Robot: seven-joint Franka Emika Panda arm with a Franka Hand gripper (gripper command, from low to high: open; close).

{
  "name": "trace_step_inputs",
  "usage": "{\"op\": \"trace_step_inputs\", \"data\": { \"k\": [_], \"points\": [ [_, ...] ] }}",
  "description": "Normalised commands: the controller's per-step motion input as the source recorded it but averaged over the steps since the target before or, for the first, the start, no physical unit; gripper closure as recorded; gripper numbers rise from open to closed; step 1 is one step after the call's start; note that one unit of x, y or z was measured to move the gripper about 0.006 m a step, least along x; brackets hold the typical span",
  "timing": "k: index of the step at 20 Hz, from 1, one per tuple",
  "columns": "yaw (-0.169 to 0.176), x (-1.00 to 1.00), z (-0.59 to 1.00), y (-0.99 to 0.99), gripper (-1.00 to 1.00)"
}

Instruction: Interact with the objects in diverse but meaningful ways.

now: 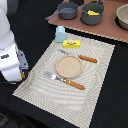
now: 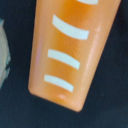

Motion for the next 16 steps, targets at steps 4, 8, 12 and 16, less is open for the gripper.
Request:
{"op": "trace_step_inputs", "data": {
  "k": [4, 8, 12, 16],
  "points": [
    [-0.037, 0.31, 0.53, 0.11, -1.0],
    [-0.081, 0.74, 0.59, 0.19, -1.0],
    [-0.076, 0.8, 0.59, 0.25, -1.0],
    [-0.082, 0.79, 0.59, 0.23, -1.0]
  ]
}}
